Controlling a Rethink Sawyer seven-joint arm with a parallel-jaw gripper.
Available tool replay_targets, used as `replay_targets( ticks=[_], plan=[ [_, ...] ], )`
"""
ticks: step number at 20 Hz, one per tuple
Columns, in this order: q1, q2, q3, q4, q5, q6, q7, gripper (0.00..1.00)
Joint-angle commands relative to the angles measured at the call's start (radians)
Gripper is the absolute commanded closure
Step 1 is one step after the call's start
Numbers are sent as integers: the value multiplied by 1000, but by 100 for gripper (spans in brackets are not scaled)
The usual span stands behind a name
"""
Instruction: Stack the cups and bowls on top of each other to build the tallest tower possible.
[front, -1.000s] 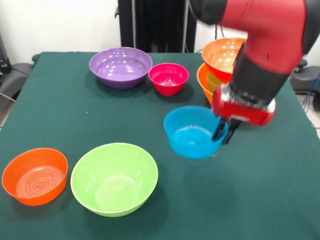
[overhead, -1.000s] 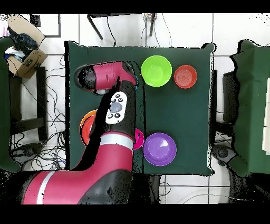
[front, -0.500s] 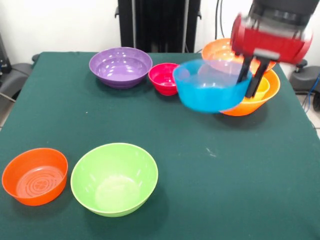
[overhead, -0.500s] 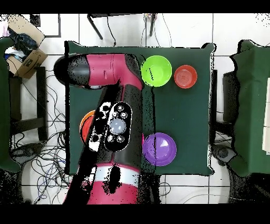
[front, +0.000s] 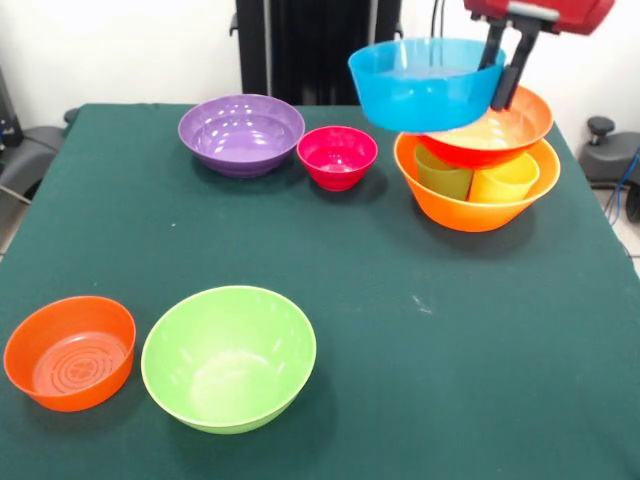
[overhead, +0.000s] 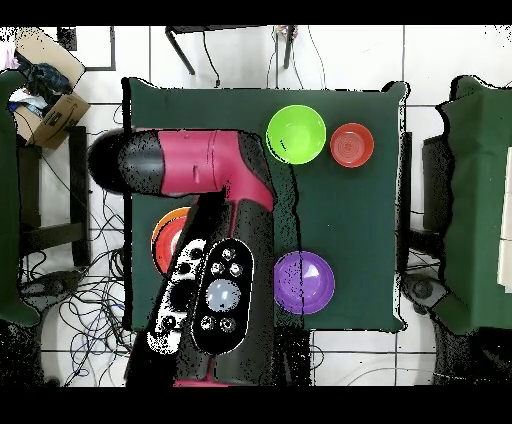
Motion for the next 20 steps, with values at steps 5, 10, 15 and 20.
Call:
replay_targets(
  ticks=[5, 10, 15, 20],
  plan=[
    [70, -39, 68, 289, -27, -66, 96, 100],
    [94, -34, 60, 318, -34, -101, 117, 100],
    [124, -21, 45, 323, -35, -112, 138, 100],
    [165, 15, 28, 328, -38, -152, 177, 100]
  ],
)
